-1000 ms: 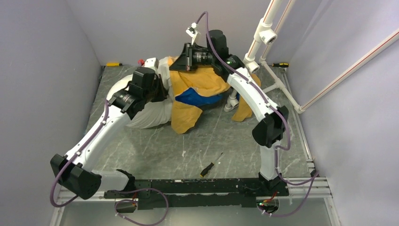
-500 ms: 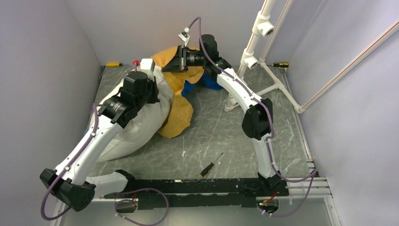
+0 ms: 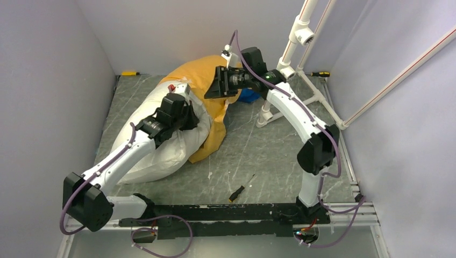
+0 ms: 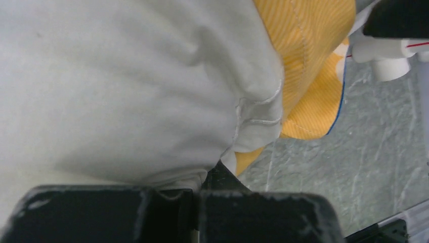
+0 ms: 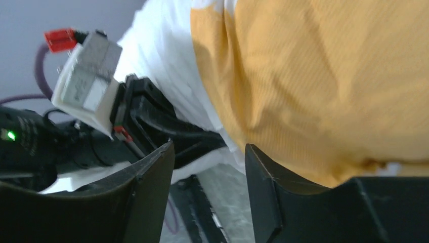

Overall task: Put the pillow into the pillowcase
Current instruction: Stuff the pillow into the pillowcase.

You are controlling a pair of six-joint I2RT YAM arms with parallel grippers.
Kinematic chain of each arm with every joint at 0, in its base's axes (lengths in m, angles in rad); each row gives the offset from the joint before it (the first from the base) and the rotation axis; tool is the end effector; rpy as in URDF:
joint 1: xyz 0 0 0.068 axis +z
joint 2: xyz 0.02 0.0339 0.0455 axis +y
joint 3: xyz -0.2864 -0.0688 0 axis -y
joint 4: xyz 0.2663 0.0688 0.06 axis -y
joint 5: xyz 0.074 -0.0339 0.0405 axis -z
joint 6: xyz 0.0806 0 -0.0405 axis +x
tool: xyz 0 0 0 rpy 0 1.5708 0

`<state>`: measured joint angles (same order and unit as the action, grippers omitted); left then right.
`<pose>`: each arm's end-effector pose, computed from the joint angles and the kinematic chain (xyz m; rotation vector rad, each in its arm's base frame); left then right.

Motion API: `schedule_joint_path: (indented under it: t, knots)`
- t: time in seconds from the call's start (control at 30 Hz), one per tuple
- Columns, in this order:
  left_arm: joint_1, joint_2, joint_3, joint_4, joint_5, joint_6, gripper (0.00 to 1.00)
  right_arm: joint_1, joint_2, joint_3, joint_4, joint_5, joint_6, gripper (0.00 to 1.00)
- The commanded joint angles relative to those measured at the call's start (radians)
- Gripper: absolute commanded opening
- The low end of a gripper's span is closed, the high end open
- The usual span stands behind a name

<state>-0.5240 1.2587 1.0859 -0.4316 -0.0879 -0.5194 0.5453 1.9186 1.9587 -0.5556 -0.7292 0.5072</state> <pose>0.2907 -0.1598 0.3117 -0.0460 2.2157 -0.4948 0.3979 0.3042 0.3873 -0.5301 2.1858 1.3672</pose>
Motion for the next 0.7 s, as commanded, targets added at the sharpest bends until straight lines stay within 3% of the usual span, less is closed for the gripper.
schedule_joint_path:
  t: [0.0,0.23,0.5,0.67]
  knots:
    - [0.048,0.038,-0.044,0.187,0.023,-0.093,0.00,0.029,-0.123,-0.055,-0.164,0.248,-0.188,0.61]
    - [0.105,0.075,0.027,0.180,0.091,-0.097,0.00,0.123,-0.162,-0.123,-0.268,0.577,-0.266,0.69]
    - [0.128,0.102,0.073,0.181,0.140,-0.094,0.00,0.070,-0.171,-0.315,-0.118,0.477,-0.127,0.72]
    - [0.131,0.090,0.095,0.175,0.176,-0.087,0.00,0.060,-0.082,-0.299,0.016,0.467,-0.127,0.72]
